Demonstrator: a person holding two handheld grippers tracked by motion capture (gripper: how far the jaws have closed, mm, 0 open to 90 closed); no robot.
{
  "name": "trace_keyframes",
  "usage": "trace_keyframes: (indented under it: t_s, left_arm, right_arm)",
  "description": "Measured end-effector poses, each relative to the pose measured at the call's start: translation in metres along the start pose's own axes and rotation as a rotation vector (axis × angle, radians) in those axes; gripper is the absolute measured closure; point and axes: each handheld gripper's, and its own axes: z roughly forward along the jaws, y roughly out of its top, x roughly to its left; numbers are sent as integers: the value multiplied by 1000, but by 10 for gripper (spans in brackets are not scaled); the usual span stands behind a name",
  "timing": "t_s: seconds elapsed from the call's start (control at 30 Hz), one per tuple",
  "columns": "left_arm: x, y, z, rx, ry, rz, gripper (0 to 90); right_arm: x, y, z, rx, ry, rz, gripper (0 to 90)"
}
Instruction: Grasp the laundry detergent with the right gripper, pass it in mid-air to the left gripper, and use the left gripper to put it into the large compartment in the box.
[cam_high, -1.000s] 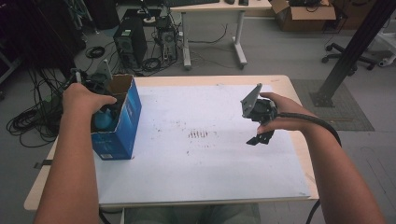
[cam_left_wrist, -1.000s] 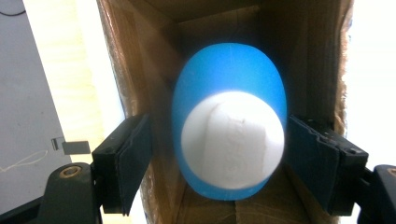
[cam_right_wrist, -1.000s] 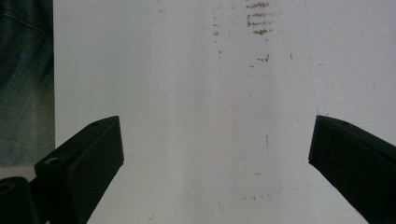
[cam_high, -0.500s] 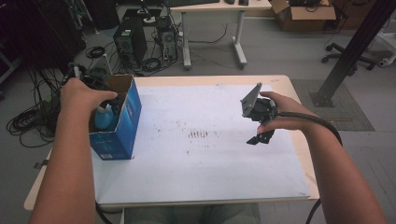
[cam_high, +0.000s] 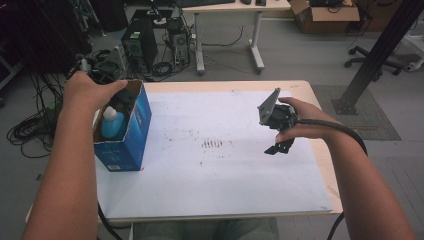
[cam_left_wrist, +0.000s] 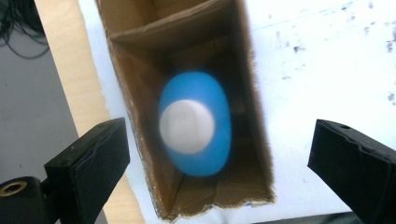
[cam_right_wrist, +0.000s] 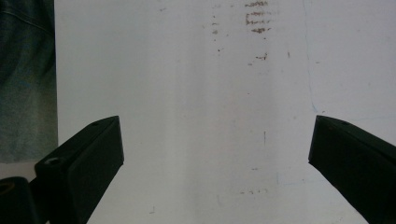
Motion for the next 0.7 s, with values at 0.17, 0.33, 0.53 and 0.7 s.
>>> trace_keyframes:
  t_s: [0.17, 0.33, 0.53, 0.7]
  left_arm:
    - [-15, 3, -19, -33, -27, 100, 54]
    - [-33, 7, -35, -52, -26, 178, 52]
    - [-53, 13, -50, -72, -44, 270, 52]
    - [-72, 18, -58, -91, -95, 374, 49]
  right_arm:
    - [0, -1, -1, 2, -3, -3, 32]
    - [0, -2, -1, 9, -1, -1, 32]
    - [1, -1, -1, 10, 0, 2, 32]
    - [1, -2, -2, 11, -4, 1, 32]
